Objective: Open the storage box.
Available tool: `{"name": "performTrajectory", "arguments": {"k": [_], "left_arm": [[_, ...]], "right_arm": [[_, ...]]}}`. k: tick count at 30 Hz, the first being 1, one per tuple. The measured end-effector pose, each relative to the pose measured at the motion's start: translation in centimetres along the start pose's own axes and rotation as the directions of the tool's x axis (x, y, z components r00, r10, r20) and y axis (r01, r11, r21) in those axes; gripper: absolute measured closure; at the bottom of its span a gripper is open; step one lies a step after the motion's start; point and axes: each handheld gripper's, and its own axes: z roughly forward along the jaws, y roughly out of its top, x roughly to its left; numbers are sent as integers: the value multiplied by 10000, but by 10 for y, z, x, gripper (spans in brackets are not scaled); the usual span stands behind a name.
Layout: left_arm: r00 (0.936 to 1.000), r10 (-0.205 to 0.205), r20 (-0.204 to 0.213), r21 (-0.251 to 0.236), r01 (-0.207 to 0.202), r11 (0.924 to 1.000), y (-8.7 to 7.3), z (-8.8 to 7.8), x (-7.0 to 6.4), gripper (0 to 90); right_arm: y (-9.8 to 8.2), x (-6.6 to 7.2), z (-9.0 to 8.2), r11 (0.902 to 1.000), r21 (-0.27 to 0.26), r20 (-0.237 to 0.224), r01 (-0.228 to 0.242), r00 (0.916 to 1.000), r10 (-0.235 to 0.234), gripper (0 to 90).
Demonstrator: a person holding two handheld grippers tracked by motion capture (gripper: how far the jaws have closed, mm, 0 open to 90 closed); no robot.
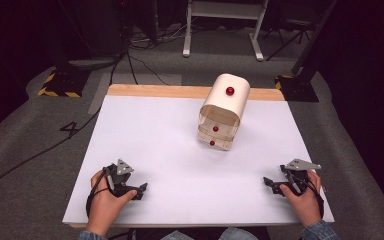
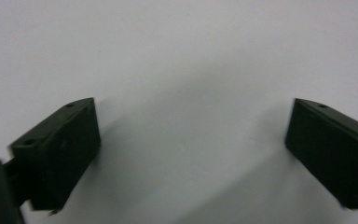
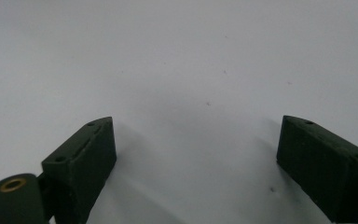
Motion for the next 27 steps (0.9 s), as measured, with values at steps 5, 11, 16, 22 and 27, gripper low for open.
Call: {"name": "performTrajectory", "arguments": {"k": [5,11,16,22,27], "left_arm": [[9996,254,145,-438,-248,9987,15,-5,-6,218],[9985,546,48,-1161,-537,9918,39,-3,-23,289],[9978,657,112,-1610,-631,9849,60,1,-34,311],[9949,808,596,-2434,-640,9678,82,2,-54,351],[9950,734,677,-3039,-495,9514,90,6,-65,349]], "right_arm": [[0,0,0,10000,4,-5,-15,10000,15,119],[0,0,0,10000,-11,5,4,10000,-4,118],[0,0,0,10000,-18,5,3,10000,-3,118],[0,0,0,10000,-16,3,5,10000,-4,118],[0,0,0,10000,-18,5,9,10000,-9,118]]}}
